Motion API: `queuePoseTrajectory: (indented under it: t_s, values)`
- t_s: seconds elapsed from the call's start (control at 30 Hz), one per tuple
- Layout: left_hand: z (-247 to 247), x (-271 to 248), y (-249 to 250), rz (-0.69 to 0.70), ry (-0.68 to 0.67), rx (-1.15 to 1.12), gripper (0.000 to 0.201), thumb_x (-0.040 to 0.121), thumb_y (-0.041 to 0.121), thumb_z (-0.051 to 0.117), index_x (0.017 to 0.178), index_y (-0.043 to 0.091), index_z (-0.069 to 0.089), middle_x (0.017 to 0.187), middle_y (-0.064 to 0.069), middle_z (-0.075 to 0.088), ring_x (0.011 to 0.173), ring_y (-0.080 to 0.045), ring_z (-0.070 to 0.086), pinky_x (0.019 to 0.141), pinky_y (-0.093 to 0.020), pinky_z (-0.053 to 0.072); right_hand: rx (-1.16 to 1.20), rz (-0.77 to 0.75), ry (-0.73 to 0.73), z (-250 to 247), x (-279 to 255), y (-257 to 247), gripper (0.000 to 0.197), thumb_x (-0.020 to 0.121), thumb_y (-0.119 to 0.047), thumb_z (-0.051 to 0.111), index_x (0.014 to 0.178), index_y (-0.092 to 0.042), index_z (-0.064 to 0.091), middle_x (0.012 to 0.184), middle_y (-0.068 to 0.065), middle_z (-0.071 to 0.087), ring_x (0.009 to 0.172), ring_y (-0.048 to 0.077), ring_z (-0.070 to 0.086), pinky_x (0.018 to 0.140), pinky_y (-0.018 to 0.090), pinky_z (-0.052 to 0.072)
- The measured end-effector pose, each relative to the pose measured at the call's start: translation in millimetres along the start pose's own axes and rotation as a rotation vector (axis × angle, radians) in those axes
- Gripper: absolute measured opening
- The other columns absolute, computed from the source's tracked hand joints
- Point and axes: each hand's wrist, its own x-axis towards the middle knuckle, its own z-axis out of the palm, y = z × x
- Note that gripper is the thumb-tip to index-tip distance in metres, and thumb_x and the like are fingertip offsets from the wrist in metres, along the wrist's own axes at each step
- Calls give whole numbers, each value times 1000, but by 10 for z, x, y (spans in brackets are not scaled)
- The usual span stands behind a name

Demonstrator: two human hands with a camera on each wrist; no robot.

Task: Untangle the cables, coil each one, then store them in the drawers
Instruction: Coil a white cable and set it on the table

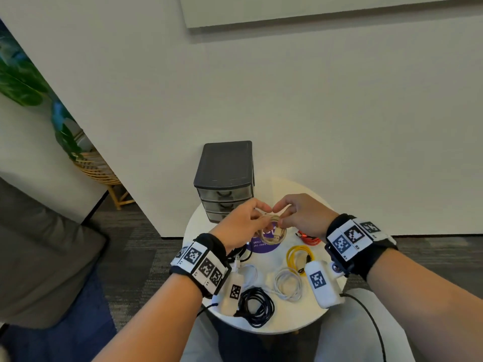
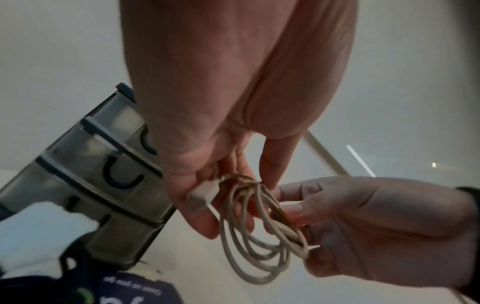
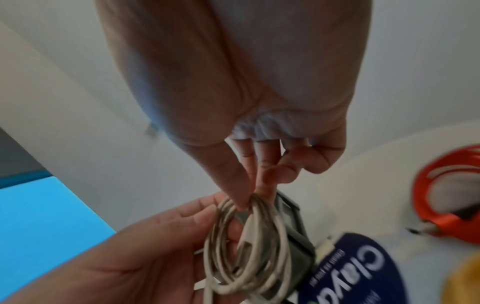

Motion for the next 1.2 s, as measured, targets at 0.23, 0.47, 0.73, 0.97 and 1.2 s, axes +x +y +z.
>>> queuePoseTrajectory:
  t_s: [0.23, 0.47, 0.73, 0.97, 1.2]
  values:
    - [80, 245, -209, -19, 7, 261, 15, 98, 19, 65, 111, 21, 60, 102, -4, 75, 93, -19, 73, 84, -41, 60, -154, 98, -31, 153, 181, 167, 5, 89, -13, 72, 94, -16, 70, 88, 2, 66, 75, 16, 60, 60, 18, 46]
    - [148, 317, -273, 71, 111, 289, 8, 98, 17, 63, 102, 24, 61, 93, 0, 75, 83, -11, 71, 67, -23, 54, -1, 209, -89, 137, 309, 270, 19, 91, -15, 69, 109, -15, 68, 79, 13, 53, 54, 17, 36, 47, 26, 28]
    - [132, 370, -266, 117, 189, 192, 18, 103, 18, 55, 100, 35, 59, 102, 4, 72, 92, -13, 70, 77, -36, 62, 305, 178, -220, 64, 331, 317, 25, 80, -3, 75, 101, -16, 69, 98, 14, 65, 85, 25, 49, 53, 24, 32]
    - [288, 405, -321, 96, 167, 274, 11, 102, 19, 58, 108, 25, 66, 105, 4, 69, 92, -7, 66, 73, -18, 53, -269, 138, -268, 58, 373, 239, 44, 71, -12, 86, 105, -18, 58, 96, 1, 64, 81, 17, 56, 64, 25, 41]
    - [376, 543, -421, 4, 144, 316, 11, 100, 15, 61, 110, 17, 64, 91, 14, 59, 82, 2, 57, 65, -12, 43, -489, 162, -92, 260, 474, 289, 4, 86, -10, 66, 85, -11, 63, 82, 6, 61, 83, 28, 61, 57, 26, 39]
